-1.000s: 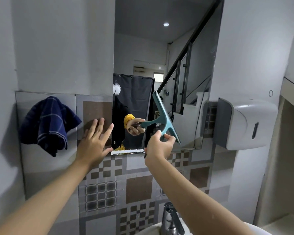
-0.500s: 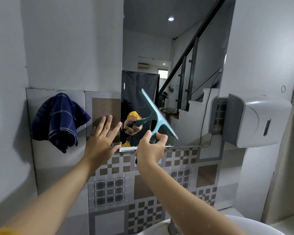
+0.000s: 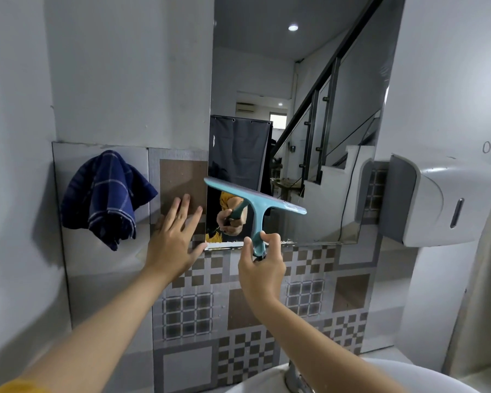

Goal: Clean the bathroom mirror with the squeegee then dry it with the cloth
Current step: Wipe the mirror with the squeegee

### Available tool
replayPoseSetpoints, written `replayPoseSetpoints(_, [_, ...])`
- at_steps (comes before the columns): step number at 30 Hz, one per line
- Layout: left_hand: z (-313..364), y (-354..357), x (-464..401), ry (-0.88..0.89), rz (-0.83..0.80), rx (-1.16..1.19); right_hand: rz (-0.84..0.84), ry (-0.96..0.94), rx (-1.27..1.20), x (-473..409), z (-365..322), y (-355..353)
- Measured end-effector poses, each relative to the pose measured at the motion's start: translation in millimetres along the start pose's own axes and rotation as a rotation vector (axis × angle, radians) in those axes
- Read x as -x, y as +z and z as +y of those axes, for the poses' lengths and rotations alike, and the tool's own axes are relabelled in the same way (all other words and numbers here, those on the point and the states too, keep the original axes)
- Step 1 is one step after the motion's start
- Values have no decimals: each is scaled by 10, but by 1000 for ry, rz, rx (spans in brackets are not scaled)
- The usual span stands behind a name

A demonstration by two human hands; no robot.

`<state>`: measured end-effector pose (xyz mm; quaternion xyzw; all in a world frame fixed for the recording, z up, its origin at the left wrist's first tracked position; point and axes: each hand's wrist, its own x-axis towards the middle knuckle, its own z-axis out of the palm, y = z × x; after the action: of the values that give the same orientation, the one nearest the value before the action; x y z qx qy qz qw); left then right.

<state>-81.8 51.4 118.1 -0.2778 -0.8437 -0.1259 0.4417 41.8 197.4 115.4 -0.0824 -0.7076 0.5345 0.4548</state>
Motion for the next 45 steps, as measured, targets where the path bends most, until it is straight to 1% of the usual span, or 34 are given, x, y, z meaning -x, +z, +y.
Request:
replayPoseSetpoints(4, [-15,-9,25,14,-10,-30,-30,-52,44,-37,144,-67])
replayPoseSetpoints(8, [-33,-9,36,9,-16,-51,-78,-145,110,-127,301,-210])
replayPoseSetpoints(18, [-9,-4,39,11,0,-93,-205,-463,471,-632,584,-828])
replayPoseSetpoints(26, [28,-8,20,47,-10,-142,-231,-611,613,-1023,733,-1210])
replayPoseSetpoints(29, [28,3,18,46,-19,-141,-247,-646,627,-1122,770,-1314])
replayPoseSetpoints(37, [31,13,19,41,-19,-127,-225,-708,647,-1266,936,-1566])
replayPoseSetpoints(45, [22,18,23,51,-19,-126,-206,-671,683,-1372,1153,-1885])
